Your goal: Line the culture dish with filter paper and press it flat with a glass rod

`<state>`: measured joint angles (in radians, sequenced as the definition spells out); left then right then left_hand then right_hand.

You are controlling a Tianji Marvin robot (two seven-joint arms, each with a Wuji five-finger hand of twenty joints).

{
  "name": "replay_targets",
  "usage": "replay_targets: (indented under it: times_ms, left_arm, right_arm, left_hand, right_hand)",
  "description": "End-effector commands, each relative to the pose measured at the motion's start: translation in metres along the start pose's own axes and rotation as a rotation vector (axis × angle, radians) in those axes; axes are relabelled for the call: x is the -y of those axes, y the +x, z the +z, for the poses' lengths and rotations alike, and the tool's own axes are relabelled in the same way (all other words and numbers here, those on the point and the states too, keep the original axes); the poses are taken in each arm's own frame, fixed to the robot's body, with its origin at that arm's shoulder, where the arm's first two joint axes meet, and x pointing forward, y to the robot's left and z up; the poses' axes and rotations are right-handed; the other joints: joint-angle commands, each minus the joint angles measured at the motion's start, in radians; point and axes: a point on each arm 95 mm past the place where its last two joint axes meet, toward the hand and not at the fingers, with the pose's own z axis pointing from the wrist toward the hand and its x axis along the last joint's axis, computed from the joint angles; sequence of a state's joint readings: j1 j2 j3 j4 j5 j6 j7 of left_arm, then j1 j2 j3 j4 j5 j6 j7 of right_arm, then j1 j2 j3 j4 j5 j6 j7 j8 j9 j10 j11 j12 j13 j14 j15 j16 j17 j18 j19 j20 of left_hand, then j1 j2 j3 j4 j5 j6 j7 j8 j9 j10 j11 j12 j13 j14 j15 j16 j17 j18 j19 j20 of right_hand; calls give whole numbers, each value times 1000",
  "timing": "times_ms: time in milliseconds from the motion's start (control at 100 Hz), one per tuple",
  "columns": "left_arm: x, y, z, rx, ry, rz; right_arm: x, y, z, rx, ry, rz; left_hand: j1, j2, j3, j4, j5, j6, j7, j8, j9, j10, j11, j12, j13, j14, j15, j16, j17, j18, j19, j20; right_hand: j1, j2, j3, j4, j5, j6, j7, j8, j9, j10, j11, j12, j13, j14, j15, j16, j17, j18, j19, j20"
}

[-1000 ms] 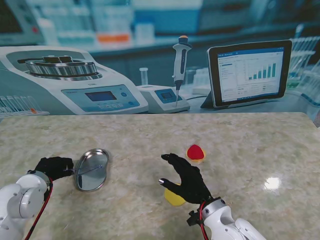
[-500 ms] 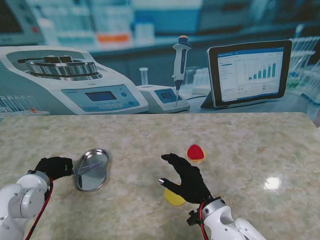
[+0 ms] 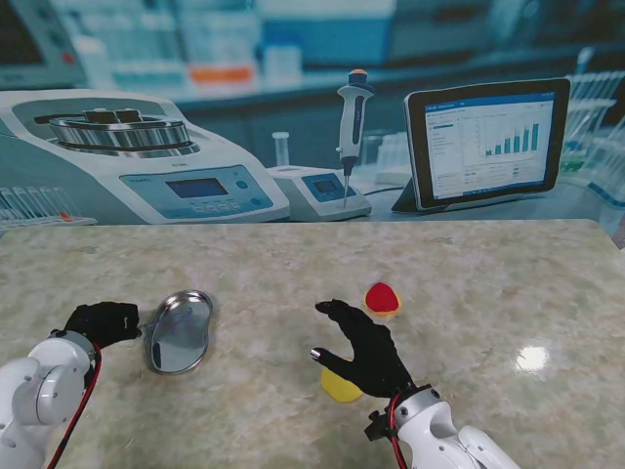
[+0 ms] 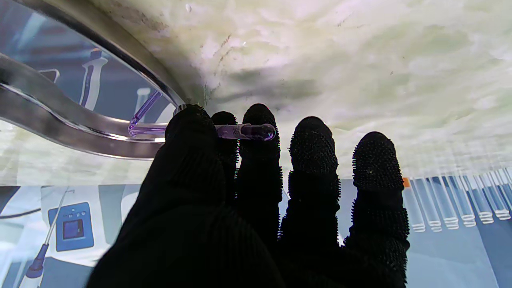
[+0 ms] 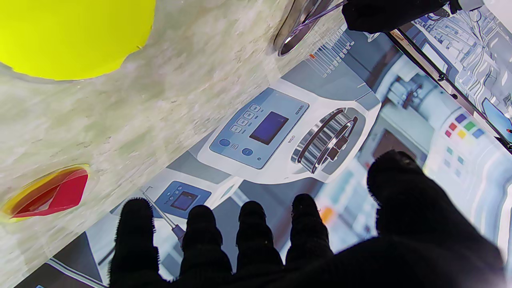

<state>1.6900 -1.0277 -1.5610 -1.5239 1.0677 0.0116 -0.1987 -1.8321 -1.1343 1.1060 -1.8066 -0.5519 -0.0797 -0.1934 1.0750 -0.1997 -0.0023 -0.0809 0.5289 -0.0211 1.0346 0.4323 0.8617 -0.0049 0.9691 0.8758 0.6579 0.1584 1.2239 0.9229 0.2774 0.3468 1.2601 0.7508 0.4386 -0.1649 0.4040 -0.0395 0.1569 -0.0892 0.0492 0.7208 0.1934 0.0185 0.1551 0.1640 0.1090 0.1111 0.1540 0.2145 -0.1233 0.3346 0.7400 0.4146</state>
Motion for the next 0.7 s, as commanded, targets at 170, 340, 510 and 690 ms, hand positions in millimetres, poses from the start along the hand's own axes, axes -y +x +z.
replay_targets:
  times_ms: [170, 340, 510, 690]
  left_arm:
    - [8, 1, -4, -18, 58, -11]
    - [14, 1, -8, -27, 89, -37]
    - [21, 3, -15, -48, 131, -71]
    - [29, 8, -26, -94, 182, -120]
  right_arm:
    - [3, 0, -2, 6, 4, 8]
    - [3, 0, -2, 5, 3, 7]
    - [3, 0, -2, 5, -2, 6]
    - [3, -1, -3, 7, -4, 2]
  left_hand:
    - [-36, -97, 380, -60, 68, -86, 122, 125, 64, -5, 85, 26, 49, 2, 68, 26, 20, 47, 71, 70]
    - [-67, -118, 448, -80, 72, -95, 129, 156, 69, -5, 91, 30, 53, 9, 76, 31, 25, 48, 81, 81]
    - [-74, -123, 467, -88, 71, -104, 139, 178, 71, -11, 95, 34, 52, 9, 78, 33, 24, 47, 85, 84]
    - [-98, -133, 509, -104, 74, -117, 141, 211, 73, -22, 98, 48, 50, 11, 80, 38, 24, 43, 89, 90]
  right_hand:
    - [1, 6, 20, 21, -44, 0, 15, 21, -24, -25, 3, 12, -7, -31, 15, 4, -8, -20, 16, 12]
    - [0, 6, 21, 20, -44, 0, 17, 21, -23, -25, 4, 12, -7, -32, 15, 4, -8, -21, 17, 12]
    - [-1, 5, 22, 20, -44, 1, 19, 20, -23, -26, 5, 12, -7, -32, 15, 4, -8, -21, 17, 12]
    - [0, 4, 23, 20, -42, 1, 25, 21, -21, -25, 8, 13, -6, -32, 16, 4, -8, -20, 18, 12]
